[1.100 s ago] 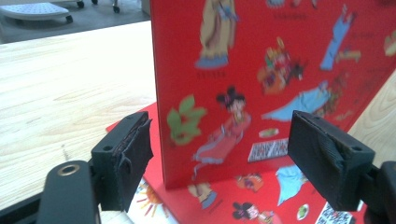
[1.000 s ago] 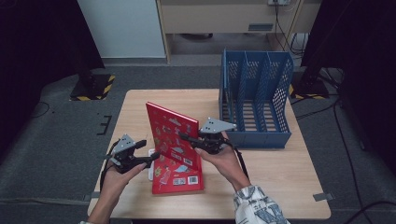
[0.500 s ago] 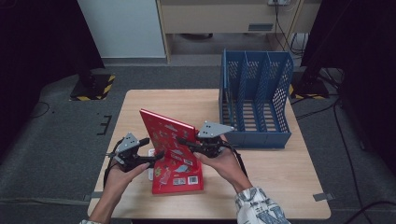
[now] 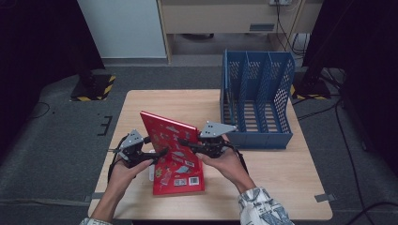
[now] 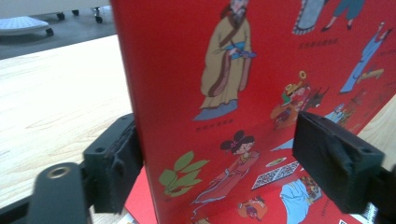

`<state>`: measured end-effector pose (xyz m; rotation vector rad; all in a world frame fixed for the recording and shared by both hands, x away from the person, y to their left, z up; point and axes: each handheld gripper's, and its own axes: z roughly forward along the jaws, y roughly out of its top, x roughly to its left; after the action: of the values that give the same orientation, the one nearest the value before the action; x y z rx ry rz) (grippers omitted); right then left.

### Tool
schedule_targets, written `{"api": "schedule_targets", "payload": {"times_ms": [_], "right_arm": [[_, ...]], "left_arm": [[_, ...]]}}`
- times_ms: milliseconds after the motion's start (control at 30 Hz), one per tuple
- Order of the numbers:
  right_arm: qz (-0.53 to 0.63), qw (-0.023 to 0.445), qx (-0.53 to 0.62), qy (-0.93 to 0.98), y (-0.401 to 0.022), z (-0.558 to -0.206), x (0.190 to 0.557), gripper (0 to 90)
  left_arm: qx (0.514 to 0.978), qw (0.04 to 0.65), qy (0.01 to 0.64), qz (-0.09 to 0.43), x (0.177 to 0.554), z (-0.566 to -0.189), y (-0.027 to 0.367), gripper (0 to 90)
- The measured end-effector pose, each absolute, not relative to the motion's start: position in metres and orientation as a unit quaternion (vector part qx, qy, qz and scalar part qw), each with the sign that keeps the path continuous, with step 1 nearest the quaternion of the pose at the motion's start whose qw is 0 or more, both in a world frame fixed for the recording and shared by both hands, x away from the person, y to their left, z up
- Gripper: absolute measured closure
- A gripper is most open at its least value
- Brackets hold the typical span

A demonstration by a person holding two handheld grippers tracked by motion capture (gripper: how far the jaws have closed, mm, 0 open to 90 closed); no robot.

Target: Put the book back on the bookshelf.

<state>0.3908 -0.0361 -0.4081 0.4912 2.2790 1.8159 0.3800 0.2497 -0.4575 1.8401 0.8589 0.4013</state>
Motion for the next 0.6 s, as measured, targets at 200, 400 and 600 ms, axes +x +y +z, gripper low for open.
{"api": "schedule_targets", "payload": {"times_ms": [200, 400, 600], "right_arm": [[0.633, 0.098, 0.171, 0.748, -0.038, -0.395, 0.393, 75.0], [0.638, 0.099, 0.167, 0.745, -0.033, -0.389, 0.395, 72.2], [0.644, 0.104, 0.169, 0.739, -0.027, -0.388, 0.396, 69.4]], "left_arm": [[0.766, 0.507, 0.359, 0.168, 0.379, -0.457, 0.249, 18.5], [0.767, 0.504, 0.360, 0.170, 0.378, -0.456, 0.248, 18.3], [0.768, 0.502, 0.359, 0.170, 0.377, -0.456, 0.247, 18.0]]}}
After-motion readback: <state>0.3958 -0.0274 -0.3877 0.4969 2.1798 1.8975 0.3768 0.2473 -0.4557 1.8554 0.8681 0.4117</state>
